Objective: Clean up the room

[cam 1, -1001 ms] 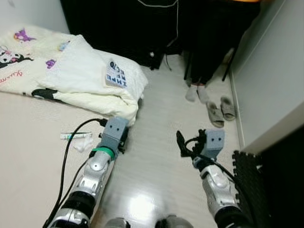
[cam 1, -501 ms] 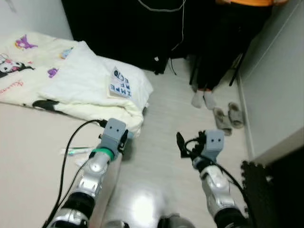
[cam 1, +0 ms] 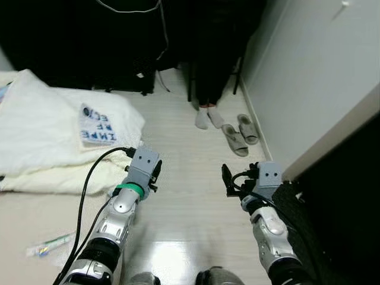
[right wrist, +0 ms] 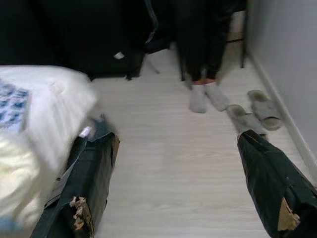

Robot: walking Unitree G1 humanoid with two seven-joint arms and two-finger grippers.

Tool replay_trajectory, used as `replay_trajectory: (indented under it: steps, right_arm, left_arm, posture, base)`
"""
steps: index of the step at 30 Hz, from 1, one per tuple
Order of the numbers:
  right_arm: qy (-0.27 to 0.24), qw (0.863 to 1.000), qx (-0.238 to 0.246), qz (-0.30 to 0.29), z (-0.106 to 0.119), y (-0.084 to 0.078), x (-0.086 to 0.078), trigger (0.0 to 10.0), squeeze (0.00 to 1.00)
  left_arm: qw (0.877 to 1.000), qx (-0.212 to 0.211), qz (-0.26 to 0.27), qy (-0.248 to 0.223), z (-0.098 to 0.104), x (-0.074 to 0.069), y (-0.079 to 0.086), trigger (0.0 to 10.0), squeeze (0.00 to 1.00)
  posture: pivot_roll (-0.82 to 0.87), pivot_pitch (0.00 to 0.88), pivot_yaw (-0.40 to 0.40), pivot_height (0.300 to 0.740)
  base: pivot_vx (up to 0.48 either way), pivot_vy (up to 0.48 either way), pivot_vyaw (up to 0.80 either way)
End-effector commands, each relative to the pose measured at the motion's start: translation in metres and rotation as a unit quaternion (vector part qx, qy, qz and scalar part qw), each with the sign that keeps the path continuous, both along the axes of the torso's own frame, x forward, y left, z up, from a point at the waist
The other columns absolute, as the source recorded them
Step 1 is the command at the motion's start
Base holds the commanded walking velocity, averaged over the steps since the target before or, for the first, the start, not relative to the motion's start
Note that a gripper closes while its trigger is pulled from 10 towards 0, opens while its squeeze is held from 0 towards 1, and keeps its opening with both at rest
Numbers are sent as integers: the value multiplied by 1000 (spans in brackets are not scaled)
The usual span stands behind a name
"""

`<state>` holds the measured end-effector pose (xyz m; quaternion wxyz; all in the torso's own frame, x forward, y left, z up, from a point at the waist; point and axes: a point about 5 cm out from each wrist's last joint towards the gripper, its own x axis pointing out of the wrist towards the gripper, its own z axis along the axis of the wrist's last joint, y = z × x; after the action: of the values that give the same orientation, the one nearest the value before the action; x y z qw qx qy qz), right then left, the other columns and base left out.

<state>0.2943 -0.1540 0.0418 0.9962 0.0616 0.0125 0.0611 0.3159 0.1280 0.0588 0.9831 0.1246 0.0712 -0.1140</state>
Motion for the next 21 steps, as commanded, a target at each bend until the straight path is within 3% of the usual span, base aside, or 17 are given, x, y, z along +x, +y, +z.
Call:
replay_trajectory:
  steps: [1, 7, 21]
  right_arm:
    - [15, 1000, -3, -13, -6, -9, -4, 10000, 0]
    - [14, 1000, -3, -13, -6, -9, -4, 10000, 0]
    - [15, 1000, -6, -11, -6, -8, -4, 10000, 0]
  left_arm:
    - [1000, -2, -10, 11, -6, -4, -7, 10000, 0]
    - [1000, -2, -11, 10, -5, -4, -8, 10000, 0]
    - [1000, -2, -11, 11, -6, -4, -9, 10000, 0]
  posture:
    - [40, 16, 14, 740]
    - [38, 21, 14, 740]
    - [38, 21, 14, 740]
  base:
    - [315, 0, -800]
    - [315, 0, -650]
    - [314, 0, 0]
